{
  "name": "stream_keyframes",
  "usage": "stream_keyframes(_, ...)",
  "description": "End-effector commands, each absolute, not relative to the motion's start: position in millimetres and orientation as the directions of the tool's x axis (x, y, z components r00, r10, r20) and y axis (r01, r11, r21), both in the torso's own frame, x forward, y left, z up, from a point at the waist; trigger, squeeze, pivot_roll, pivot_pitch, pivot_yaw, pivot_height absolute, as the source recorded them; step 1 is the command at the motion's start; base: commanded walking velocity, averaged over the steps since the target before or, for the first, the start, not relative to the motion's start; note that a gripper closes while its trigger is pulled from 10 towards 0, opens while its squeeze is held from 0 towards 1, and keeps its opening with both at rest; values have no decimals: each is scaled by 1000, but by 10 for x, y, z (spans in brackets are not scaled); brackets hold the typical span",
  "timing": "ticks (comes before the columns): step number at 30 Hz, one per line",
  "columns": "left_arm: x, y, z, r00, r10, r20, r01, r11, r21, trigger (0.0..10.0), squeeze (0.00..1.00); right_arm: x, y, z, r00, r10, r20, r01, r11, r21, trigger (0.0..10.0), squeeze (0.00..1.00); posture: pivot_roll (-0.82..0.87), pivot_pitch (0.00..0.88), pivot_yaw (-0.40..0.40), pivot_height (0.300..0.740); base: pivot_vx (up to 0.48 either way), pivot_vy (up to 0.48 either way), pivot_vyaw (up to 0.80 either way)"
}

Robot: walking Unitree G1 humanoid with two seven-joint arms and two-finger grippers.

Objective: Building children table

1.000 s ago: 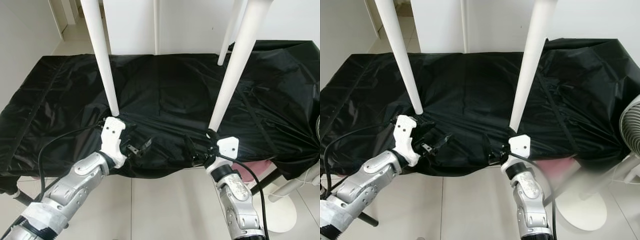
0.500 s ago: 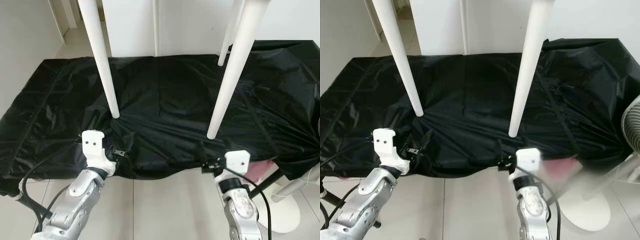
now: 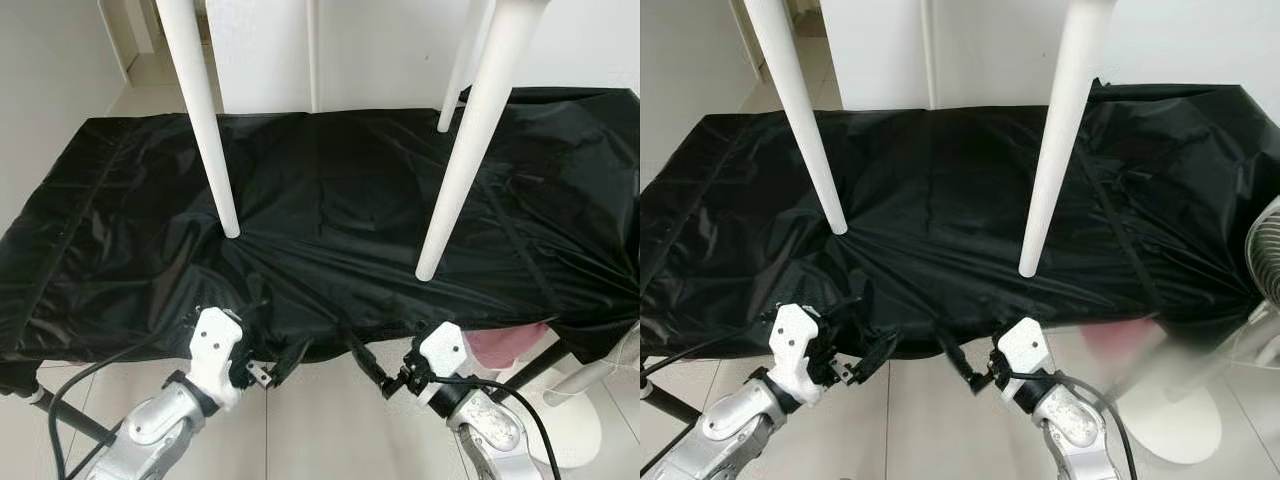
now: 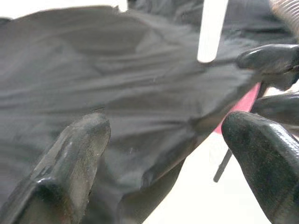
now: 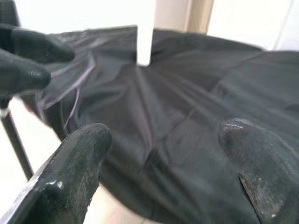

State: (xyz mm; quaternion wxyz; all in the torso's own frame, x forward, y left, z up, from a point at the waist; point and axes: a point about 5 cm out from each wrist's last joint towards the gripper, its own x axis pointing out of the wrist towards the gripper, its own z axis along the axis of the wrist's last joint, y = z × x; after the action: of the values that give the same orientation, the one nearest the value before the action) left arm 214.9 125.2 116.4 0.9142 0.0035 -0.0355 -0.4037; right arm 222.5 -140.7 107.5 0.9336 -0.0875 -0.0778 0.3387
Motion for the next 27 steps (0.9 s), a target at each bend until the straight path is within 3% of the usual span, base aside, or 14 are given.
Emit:
stream_keyframes(1,2062,1269,1052,599,-801,2,799,598,53,10000,0,2193,-1403,982,725,688,33,-671,716,-191,10000,0,17,66,32,740,0,0,0)
stream_keyframes(6,1919,1353,845,538,-835,-118,843,532,80,10000,0,2105,-1426,801,605,789,-108,-791,580,-195,10000,0,19,65,28,740,0,0,0)
stream_keyframes(8,1818,1412,661,498,-841,-213,867,491,88,10000,0,2028,-1466,658,483,844,-232,-874,445,-197,10000,0,19,62,28,740,0,0,0)
stream_keyframes(10,1818,1412,661,498,-841,-213,867,491,88,10000,0,2028,-1466,658,483,844,-232,-874,445,-197,10000,0,19,62,28,740,0,0,0)
stream_keyframes(12,1778,1463,544,470,-841,-268,881,465,86,10000,0,1968,-1532,540,378,863,-334,-925,339,-171,10000,0,23,57,27,740,0,0,0)
stream_keyframes(13,1778,1463,544,470,-841,-268,881,465,86,10000,0,1968,-1532,540,378,863,-334,-925,339,-171,10000,0,23,57,27,740,0,0,0)
stream_keyframes(14,1774,1511,458,458,-836,-303,886,457,79,10000,0,1923,-1595,406,319,854,-411,-948,289,-135,10000,0,25,54,27,740,0,0,0)
stream_keyframes(19,1770,1542,384,461,-824,-328,881,468,62,10000,0,1895,-1636,293,300,838,-456,-953,283,-107,10000,0,29,47,25,740,0,0,0)
stream_keyframes(24,1748,1588,224,477,-796,-372,866,499,43,10000,0,1878,-1690,91,327,802,-500,-937,343,-61,10000,0,28,45,23,740,0,0,0)
stream_keyframes(25,1745,1616,135,495,-775,-394,848,529,24,10000,0,1882,-1716,-16,358,775,-521,-918,395,-42,10000,0,27,43,23,740,0,0,0)
stream_keyframes(27,1745,1616,135,495,-775,-394,848,529,24,10000,0,1882,-1716,-16,358,775,-521,-918,395,-42,10000,0,27,43,23,740,0,0,0)
